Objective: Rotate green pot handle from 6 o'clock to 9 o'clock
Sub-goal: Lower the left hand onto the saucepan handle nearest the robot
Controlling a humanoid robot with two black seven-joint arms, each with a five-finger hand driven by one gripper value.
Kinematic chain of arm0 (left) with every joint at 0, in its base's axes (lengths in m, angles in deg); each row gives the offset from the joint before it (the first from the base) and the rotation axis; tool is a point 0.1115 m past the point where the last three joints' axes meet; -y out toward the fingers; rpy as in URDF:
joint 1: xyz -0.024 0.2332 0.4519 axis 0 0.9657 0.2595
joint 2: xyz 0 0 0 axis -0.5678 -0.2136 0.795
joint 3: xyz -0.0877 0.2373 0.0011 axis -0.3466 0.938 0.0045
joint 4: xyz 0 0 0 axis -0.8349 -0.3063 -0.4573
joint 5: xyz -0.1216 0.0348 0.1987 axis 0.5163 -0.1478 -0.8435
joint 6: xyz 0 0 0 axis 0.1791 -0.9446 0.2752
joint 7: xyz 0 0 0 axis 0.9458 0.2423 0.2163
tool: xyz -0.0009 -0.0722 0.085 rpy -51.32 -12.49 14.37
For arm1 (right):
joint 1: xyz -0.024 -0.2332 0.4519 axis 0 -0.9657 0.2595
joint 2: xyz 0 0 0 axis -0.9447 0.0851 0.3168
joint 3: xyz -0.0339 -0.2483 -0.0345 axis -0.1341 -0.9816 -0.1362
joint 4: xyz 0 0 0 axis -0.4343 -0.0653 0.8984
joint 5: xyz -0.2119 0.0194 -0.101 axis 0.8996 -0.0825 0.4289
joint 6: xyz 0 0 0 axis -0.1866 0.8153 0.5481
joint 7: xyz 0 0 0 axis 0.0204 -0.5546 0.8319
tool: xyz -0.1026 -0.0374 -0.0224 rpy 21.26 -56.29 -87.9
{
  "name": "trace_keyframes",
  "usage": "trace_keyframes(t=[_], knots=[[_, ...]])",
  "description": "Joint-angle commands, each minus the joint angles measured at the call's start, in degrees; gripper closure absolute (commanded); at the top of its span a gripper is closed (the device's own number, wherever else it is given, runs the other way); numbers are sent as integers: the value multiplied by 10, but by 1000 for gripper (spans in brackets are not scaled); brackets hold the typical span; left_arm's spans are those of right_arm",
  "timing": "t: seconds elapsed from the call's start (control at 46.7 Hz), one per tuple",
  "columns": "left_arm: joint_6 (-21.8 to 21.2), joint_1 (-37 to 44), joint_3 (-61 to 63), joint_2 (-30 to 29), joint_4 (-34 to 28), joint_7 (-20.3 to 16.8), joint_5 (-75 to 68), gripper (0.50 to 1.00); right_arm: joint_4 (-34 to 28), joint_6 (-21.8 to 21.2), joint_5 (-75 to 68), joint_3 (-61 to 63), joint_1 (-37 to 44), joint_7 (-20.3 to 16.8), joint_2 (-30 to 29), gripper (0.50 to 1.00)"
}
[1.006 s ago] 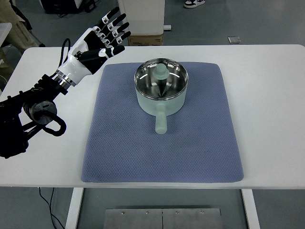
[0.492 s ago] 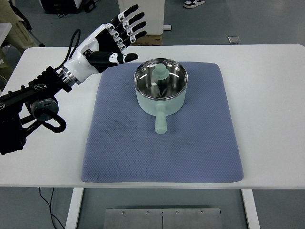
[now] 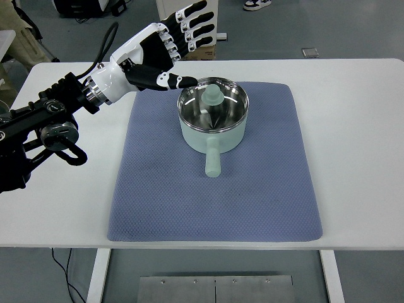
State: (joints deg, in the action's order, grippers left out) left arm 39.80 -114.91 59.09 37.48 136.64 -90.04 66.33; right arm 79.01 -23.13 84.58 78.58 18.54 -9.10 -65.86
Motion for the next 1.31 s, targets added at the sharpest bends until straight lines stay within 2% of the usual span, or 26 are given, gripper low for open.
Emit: trace_keyframes(t=[0.0,0.449,0.856,1.284], knots=[[-1,-7,0,-3,12,0,-8,500,0,0,0,0,0,0,0,500],[-21,-37,1,-11,44,0,-113,500,0,0,0,0,0,0,0,500],[-21,-54,3,-10,74,0,-210,500,0,0,0,0,0,0,0,500],[-22,-72,8,-2,77,0,-307,500,0,0,0,0,0,0,0,500]])
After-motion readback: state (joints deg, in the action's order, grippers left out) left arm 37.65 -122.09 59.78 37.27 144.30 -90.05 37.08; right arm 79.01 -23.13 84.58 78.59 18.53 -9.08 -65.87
